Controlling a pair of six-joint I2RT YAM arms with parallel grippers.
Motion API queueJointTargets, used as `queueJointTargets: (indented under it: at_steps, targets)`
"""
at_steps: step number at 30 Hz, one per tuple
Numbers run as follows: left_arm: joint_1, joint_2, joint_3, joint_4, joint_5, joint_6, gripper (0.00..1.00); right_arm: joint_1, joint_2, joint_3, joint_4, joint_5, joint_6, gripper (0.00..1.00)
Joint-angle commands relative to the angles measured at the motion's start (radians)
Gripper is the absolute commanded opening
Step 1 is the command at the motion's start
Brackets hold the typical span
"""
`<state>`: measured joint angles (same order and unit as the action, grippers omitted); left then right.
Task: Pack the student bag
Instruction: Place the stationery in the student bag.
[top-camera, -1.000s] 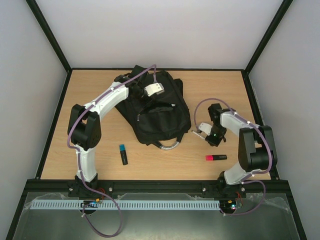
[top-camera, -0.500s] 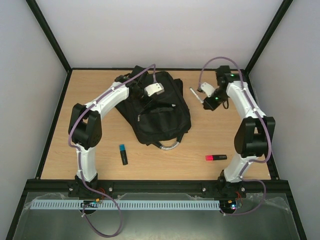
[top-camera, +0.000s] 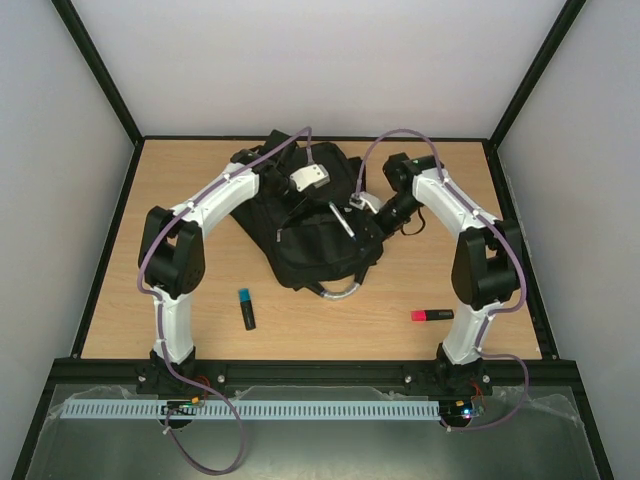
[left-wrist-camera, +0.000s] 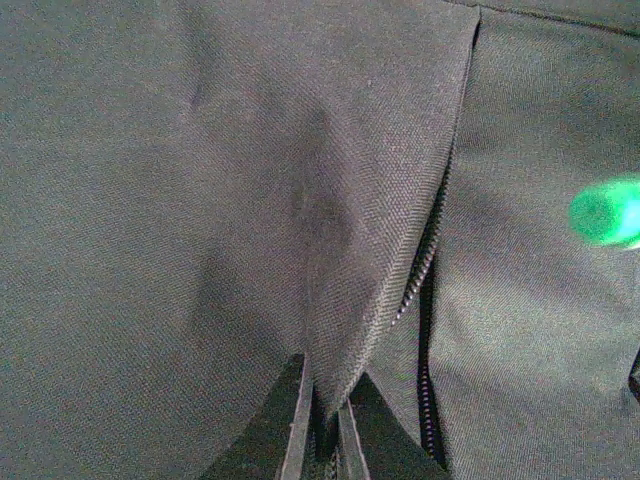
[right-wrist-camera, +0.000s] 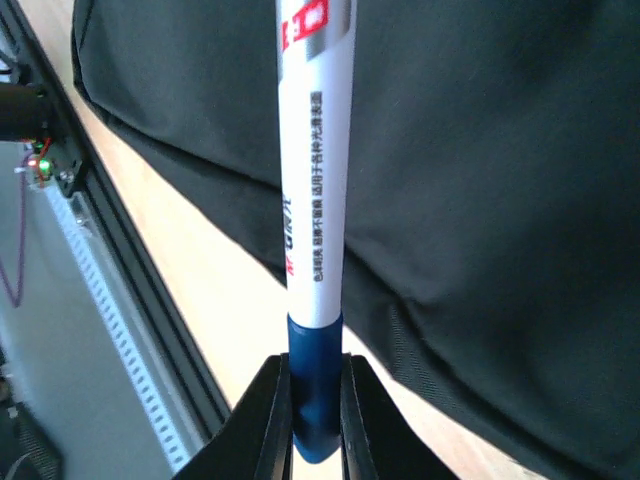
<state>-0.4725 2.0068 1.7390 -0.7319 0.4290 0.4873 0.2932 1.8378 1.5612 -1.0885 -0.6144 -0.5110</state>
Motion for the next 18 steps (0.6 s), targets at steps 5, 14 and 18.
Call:
queueJointTargets:
  at_steps: [5,14,18]
  targets:
    - [0.002,0.009,0.056,0.032,0.012,-0.026,0.03,0.042,0.043,-0.131,-0.025,-0.039,0.123,0.02]
    - [0.002,0.004,0.054,0.017,0.006,-0.007,0.03,0.051,0.056,-0.076,0.110,0.064,0.374,0.02]
    - [0.000,0.001,0.056,0.009,-0.001,0.007,0.03,0.062,0.081,-0.077,0.160,0.136,0.478,0.01]
